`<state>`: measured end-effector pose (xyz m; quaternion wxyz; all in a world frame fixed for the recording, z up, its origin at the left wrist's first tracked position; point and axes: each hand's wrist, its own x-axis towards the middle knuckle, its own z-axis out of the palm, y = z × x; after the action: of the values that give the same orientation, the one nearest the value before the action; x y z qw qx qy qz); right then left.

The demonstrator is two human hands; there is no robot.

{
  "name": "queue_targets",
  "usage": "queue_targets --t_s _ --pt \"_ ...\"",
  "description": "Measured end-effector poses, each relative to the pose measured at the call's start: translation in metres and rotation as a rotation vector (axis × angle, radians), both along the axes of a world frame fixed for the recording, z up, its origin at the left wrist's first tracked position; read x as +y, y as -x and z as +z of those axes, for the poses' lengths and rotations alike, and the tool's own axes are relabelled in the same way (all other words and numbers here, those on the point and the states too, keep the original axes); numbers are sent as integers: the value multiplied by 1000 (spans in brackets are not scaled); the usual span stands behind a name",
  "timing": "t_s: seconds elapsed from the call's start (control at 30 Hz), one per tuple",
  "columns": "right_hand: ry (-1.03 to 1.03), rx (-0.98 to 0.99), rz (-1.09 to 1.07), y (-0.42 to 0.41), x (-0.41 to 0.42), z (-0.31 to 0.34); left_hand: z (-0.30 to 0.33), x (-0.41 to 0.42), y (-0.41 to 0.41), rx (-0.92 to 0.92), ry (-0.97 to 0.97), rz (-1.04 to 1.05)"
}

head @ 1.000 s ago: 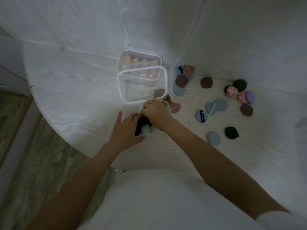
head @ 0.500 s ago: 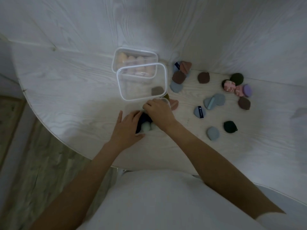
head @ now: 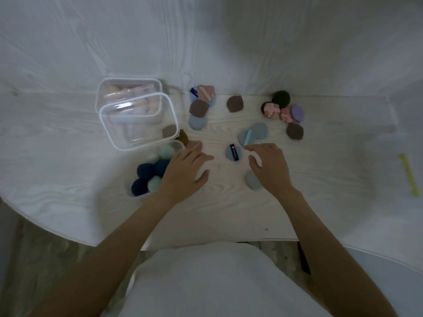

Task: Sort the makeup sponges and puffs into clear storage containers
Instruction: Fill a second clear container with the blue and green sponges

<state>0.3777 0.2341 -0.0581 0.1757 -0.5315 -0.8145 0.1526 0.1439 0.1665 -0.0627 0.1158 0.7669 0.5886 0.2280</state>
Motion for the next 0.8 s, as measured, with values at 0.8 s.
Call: queue_targets --t_s 0.8 --pt "299 -185 164 -67 125 -47 -47 65 -109 60 371 299"
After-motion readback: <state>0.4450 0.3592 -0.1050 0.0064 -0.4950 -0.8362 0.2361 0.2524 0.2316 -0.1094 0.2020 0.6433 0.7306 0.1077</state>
